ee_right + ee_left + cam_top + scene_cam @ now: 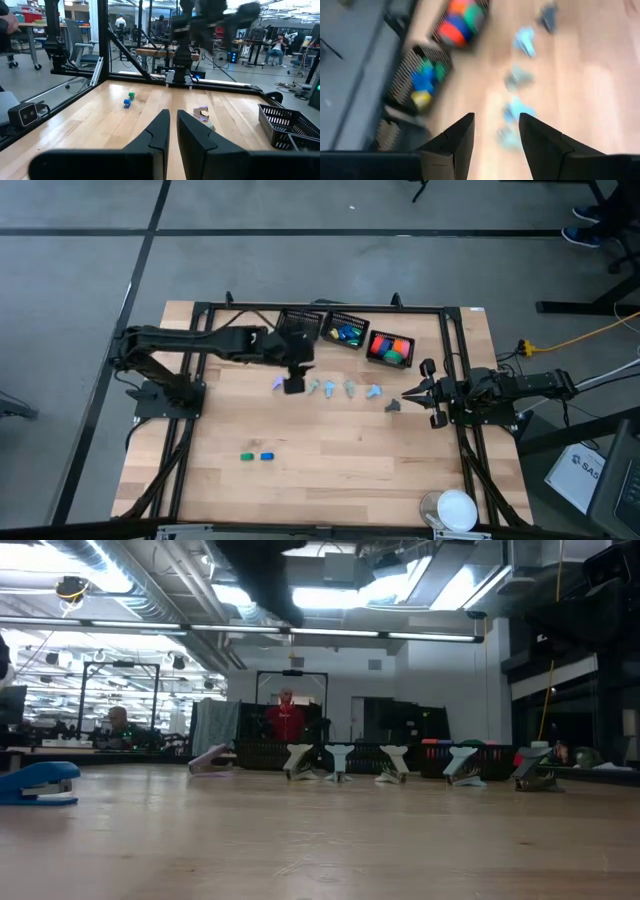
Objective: Pick and place Stapler, Stapler remover, tape
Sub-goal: Put the green stapler into the middle black bin
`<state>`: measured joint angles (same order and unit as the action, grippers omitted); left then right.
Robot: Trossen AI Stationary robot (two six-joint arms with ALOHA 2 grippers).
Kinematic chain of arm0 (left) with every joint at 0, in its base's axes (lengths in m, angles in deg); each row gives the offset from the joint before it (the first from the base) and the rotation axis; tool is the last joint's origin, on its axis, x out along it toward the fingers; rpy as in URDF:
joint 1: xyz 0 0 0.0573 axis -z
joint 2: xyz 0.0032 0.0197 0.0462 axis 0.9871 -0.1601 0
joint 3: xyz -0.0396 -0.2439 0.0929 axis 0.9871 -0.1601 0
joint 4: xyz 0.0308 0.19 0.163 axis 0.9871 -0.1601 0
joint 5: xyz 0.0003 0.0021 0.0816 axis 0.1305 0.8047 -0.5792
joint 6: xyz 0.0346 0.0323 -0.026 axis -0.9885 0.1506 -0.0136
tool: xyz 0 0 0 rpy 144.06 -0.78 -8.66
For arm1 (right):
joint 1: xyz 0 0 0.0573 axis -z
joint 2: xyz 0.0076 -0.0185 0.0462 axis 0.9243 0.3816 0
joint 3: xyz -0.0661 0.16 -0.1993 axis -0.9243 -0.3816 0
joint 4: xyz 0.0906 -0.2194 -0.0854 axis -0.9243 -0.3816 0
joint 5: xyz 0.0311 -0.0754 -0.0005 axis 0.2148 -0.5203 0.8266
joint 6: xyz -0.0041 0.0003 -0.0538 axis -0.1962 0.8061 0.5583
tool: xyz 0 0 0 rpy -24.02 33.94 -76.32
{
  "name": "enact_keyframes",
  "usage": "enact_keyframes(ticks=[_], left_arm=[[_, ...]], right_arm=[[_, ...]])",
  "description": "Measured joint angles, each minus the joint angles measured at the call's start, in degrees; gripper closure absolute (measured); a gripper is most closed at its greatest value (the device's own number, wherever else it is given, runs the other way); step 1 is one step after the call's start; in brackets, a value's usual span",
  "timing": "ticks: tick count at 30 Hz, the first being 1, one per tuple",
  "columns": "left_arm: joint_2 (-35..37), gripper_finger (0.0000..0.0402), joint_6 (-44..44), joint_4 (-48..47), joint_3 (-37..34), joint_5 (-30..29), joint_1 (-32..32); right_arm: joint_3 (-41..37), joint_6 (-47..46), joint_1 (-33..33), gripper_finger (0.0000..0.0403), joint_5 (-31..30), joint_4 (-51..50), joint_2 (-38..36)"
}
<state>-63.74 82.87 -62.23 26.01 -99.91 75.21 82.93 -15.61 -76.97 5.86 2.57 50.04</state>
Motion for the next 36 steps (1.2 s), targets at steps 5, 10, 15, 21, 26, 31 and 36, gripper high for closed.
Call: enact_keyframes(ticks=[5, 10, 15, 21, 26, 31, 36], left_arm=[[0.64, 0.0249, 9.05, -12.21, 0.00, 2.45, 3.80], [-0.24, 0.0249, 16.82, -21.41, -0.74, 7.72, 7.17], [-0.76, 0.0250, 23.63, -24.84, -0.71, 9.42, 11.17], [-0.76, 0.0250, 26.84, -25.26, -0.70, 9.46, 17.50], [-1.02, 0.0250, 25.69, -25.31, -0.70, 9.37, 22.17], [-1.34, 0.0250, 28.86, -25.36, -0.70, 10.40, 26.49], [-3.29, 0.0242, 31.90, -25.95, -0.66, 5.75, 30.95]], right_arm=[[0.00, 0.01, 0.01, 0.0363, 0.00, -0.01, 0.00], [-0.01, 0.01, 0.00, 0.0363, 0.00, -0.01, 0.00], [0.01, -0.01, 0.01, 0.0363, 0.00, -0.02, 0.00], [0.01, -0.01, 0.00, 0.0363, 0.00, -0.01, -0.01], [0.01, -0.01, -0.01, 0.0363, 0.00, 0.00, 0.00], [-0.01, 0.00, 0.01, 0.0363, 0.00, -0.02, 0.00], [0.01, -0.01, 0.00, 0.0363, 0.00, 0.00, -0.02]])
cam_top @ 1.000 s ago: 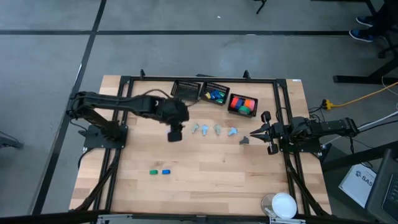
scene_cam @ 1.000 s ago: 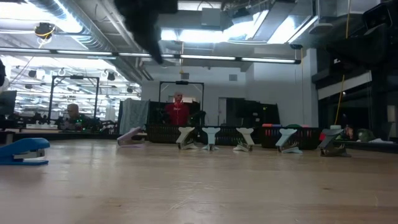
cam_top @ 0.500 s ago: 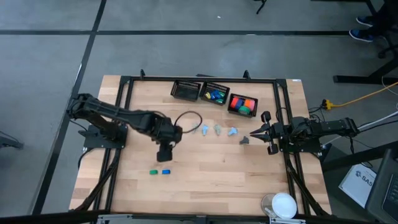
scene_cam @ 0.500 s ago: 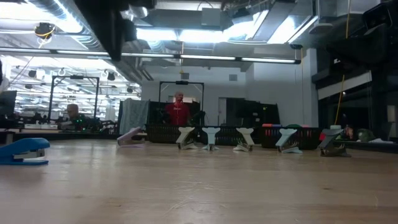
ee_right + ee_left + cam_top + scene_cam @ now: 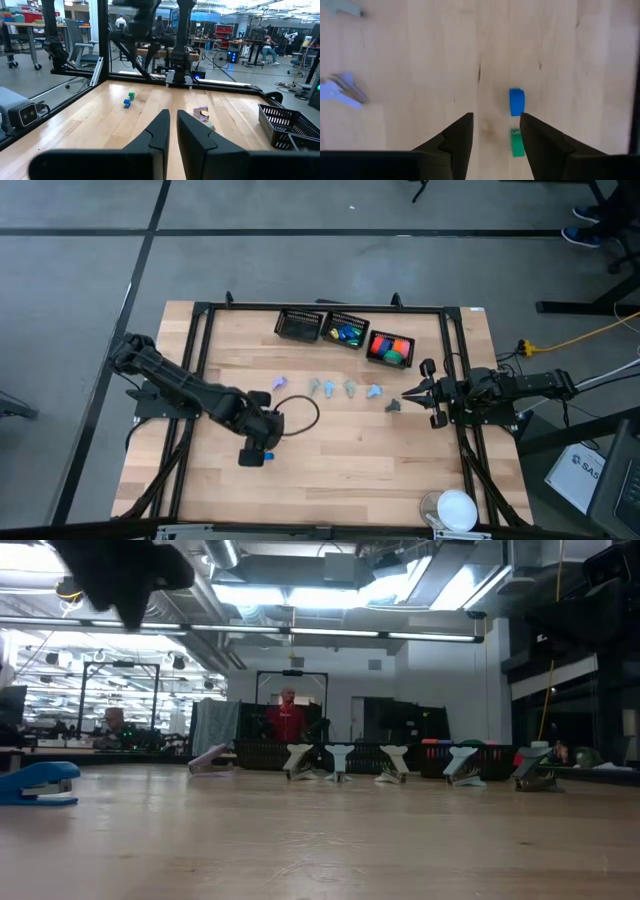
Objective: Pick and place Stapler, Stapler remover, tape
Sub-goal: Put the green stapler into the middle black bin
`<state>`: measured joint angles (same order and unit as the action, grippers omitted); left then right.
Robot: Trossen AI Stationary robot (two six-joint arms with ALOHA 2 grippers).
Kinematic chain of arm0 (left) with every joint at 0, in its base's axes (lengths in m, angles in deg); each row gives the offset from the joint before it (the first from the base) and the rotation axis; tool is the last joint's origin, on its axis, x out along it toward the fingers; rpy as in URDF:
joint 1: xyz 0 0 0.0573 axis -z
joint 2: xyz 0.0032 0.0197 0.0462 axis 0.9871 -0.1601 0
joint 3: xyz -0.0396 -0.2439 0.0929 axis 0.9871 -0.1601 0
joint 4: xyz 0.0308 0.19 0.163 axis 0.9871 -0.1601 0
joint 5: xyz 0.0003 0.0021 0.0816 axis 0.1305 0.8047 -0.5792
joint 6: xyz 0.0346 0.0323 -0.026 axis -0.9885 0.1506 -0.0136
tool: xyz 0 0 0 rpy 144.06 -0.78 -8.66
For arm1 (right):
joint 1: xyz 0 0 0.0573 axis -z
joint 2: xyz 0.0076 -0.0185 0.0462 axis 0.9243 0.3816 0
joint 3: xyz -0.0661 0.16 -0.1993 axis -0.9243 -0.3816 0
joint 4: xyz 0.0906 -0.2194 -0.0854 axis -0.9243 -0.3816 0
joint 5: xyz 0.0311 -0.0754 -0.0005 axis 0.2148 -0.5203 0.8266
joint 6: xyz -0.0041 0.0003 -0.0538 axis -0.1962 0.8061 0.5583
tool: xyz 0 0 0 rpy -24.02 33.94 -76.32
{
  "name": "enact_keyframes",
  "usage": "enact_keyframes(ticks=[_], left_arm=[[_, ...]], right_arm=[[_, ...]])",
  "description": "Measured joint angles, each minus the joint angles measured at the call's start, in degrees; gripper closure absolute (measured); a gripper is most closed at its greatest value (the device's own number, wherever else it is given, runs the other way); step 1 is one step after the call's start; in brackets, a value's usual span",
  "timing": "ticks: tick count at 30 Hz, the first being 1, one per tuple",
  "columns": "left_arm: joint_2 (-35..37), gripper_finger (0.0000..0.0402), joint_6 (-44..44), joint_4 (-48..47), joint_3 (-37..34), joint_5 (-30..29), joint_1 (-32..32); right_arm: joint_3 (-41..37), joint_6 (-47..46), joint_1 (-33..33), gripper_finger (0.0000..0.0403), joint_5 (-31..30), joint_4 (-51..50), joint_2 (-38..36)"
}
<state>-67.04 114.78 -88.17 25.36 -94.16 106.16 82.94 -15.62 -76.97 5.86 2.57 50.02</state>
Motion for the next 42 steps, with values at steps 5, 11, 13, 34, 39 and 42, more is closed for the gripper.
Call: enact_keyframes(ticks=[5, 11, 13, 34, 39, 42], left_arm=[[-4.75, 0.0224, 2.95, -0.21, 0.00, 0.34, 3.55], [-10.30, 0.0197, 6.17, -0.75, 0.00, 4.70, 5.83], [-11.46, 0.0188, 7.38, -2.44, 0.00, 6.21, 6.15], [-18.73, 0.0182, 7.48, -4.21, -0.08, 7.25, 6.42], [-18.82, 0.0186, 8.24, -1.41, -4.25, 10.93, 6.54], [-18.81, 0.0188, 8.48, 0.94, -6.60, 13.42, 6.86]], right_arm=[[-0.01, 0.01, 0.01, 0.0363, 0.00, 0.00, 0.00], [-0.01, 0.00, 0.01, 0.0363, 0.00, 0.00, 0.00], [0.00, 0.02, 0.01, 0.0363, 0.00, 0.00, 0.02], [0.00, 0.00, 0.01, 0.0363, 0.00, -0.02, 0.00], [0.00, 0.01, 0.00, 0.0363, 0.00, -0.01, 0.02], [-0.01, 0.01, -0.01, 0.0363, 0.00, 0.00, 0.00]])
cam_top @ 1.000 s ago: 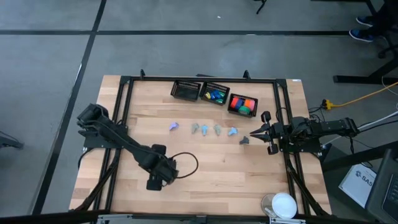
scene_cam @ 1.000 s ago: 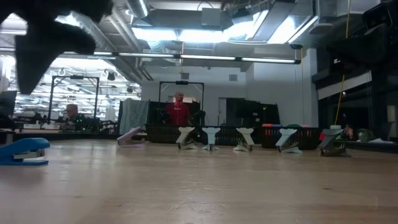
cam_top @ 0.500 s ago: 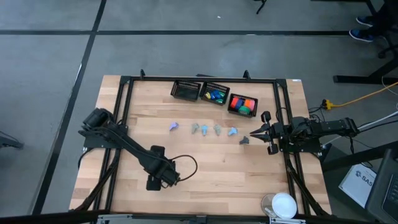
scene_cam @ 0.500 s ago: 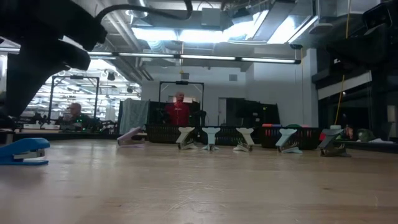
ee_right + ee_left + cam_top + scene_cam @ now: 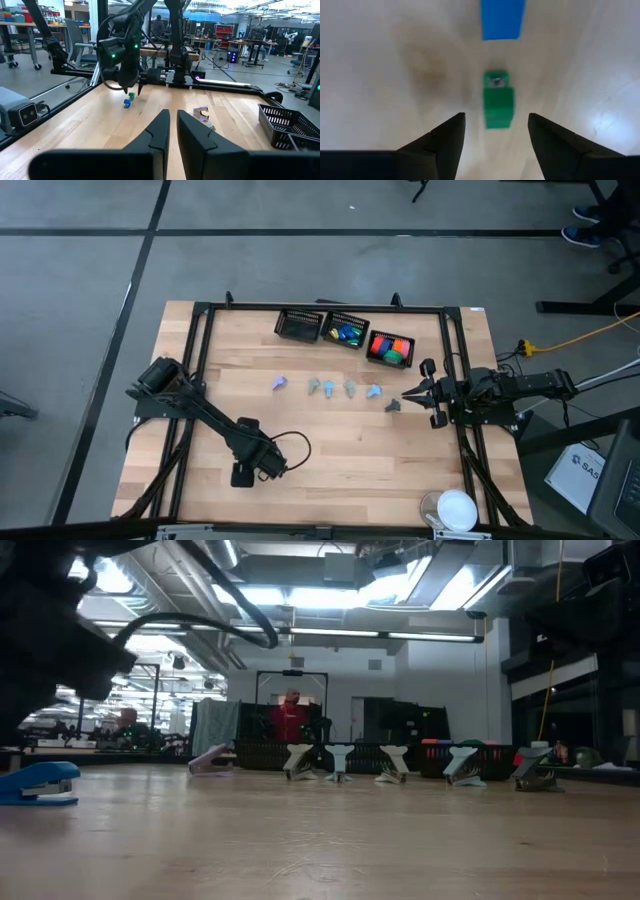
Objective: Pick and place Stapler, Stapler remover, tape
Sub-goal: Put the green stapler into the middle black bin
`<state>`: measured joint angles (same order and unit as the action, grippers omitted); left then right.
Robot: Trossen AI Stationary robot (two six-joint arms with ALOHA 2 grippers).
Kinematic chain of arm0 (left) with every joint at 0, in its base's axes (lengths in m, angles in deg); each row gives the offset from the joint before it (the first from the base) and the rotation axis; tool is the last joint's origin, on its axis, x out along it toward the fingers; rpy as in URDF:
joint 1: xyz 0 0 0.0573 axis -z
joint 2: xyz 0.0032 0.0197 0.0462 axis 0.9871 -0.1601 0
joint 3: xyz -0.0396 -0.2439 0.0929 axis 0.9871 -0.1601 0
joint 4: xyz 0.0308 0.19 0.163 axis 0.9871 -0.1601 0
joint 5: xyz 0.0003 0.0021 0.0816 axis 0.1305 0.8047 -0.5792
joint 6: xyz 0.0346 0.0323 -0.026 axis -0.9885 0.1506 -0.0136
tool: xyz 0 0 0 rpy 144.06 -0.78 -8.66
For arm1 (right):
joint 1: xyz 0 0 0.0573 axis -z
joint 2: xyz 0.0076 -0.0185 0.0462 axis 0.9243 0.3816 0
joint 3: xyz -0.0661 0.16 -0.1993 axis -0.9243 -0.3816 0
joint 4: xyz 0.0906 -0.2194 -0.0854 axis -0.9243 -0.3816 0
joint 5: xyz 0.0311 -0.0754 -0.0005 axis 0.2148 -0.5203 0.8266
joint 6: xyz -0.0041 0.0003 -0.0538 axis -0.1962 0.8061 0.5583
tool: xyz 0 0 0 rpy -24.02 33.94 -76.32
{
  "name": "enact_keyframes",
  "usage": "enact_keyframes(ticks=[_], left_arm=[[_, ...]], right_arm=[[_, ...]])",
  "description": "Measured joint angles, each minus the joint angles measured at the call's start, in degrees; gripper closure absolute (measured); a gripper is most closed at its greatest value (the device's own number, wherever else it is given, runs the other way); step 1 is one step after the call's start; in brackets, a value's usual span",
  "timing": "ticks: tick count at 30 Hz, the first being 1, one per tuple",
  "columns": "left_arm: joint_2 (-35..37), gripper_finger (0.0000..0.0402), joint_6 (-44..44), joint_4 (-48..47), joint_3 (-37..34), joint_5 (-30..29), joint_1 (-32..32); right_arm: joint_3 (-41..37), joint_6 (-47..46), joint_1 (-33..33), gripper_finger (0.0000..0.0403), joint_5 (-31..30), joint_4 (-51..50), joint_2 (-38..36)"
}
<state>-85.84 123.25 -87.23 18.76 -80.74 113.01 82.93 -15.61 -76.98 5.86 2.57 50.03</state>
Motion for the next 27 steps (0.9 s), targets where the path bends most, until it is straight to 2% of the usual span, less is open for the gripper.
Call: enact_keyframes(ticks=[6, 10, 13, 20, 27], left_arm=[[-0.02, 0.0188, -0.59, 3.09, -0.81, -0.90, 0.32], [0.22, 0.0199, -0.80, 3.01, -0.83, -3.92, 0.66], [0.29, 0.0226, -1.92, 2.51, -0.83, -4.18, 0.72], [0.29, 0.0332, -3.24, 1.71, -0.83, -4.03, 0.68], [0.61, 0.0336, -3.56, 1.62, -0.80, -3.13, -1.12]], right_arm=[[0.01, 0.01, 0.02, 0.0363, 0.00, -0.02, 0.00], [0.01, 0.00, 0.02, 0.0363, 0.00, -0.01, 0.01], [0.01, 0.01, 0.00, 0.0363, 0.00, -0.02, 0.02], [0.00, -0.01, 0.00, 0.0363, 0.00, 0.00, 0.01], [-0.01, 0.01, 0.00, 0.0363, 0.00, 0.00, 0.00]])
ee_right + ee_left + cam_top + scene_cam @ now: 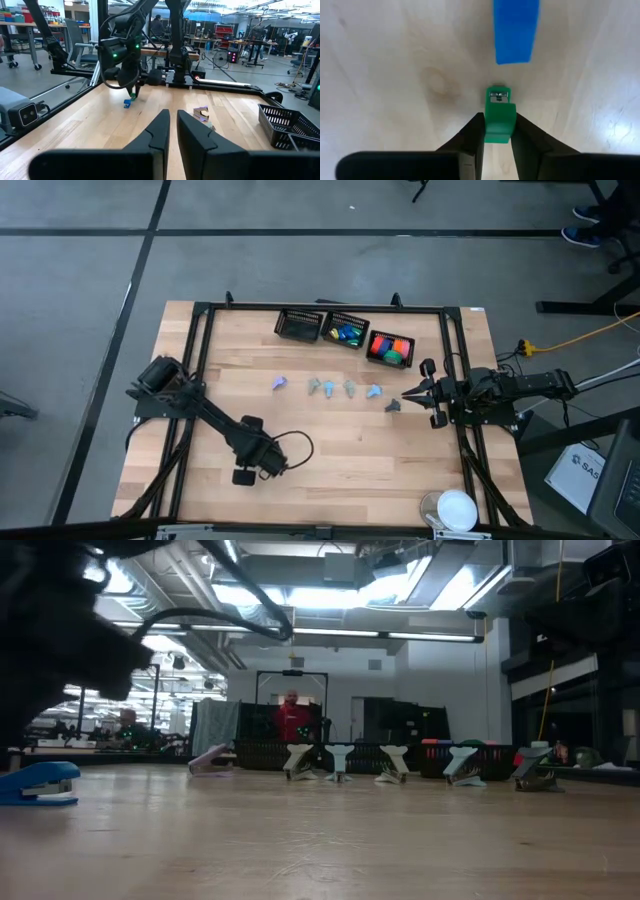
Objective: Pick and place Stapler, Stapler remover, tape
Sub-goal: Put the green stapler into the middle black bin
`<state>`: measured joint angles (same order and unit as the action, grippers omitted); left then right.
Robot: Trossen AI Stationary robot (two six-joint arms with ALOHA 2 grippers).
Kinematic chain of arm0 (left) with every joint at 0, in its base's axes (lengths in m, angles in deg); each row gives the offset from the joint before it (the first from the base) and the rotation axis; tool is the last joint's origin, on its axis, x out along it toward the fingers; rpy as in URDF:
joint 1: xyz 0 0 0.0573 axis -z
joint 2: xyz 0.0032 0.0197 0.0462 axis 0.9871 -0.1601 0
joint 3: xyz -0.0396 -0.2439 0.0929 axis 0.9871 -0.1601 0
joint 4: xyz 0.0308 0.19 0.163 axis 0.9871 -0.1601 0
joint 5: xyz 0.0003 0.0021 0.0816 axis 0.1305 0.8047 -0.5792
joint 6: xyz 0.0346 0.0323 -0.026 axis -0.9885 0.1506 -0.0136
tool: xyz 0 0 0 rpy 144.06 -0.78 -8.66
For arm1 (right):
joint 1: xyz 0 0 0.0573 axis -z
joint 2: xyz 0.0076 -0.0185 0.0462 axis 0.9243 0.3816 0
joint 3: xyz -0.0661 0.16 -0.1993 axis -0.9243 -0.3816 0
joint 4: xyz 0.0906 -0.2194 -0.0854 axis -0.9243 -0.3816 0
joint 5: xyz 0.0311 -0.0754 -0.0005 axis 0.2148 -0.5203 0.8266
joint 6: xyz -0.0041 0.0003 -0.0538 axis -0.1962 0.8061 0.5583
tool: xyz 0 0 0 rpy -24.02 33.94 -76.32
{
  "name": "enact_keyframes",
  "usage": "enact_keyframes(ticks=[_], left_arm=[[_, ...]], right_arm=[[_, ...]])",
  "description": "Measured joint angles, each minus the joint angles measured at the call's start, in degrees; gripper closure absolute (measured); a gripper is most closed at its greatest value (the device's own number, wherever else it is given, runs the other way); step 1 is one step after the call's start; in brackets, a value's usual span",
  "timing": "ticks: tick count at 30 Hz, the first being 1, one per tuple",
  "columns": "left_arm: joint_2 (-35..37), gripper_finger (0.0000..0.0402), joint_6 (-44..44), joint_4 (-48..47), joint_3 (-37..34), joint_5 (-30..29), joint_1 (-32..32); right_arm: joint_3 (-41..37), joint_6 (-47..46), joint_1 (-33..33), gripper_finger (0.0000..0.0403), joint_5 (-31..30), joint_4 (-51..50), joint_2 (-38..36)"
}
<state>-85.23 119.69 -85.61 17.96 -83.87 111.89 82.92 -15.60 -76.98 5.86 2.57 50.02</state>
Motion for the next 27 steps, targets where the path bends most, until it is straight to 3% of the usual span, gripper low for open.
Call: enact_keyframes(ticks=[7, 14, 27], left_arm=[[4.85, 0.0336, -3.20, -0.54, 0.20, -0.52, -4.97], [10.86, 0.0336, -7.30, -0.03, 0.20, -6.03, -12.43], [12.77, 0.0336, -20.65, 12.47, 0.23, -8.54, -23.41]], right_arm=[[0.00, -0.02, 0.01, 0.0363, 0.00, -0.01, 0.02], [0.00, -0.01, 0.01, 0.0363, 0.00, 0.00, 0.01], [0.00, -0.02, 0.02, 0.0363, 0.00, -0.01, 0.01]])
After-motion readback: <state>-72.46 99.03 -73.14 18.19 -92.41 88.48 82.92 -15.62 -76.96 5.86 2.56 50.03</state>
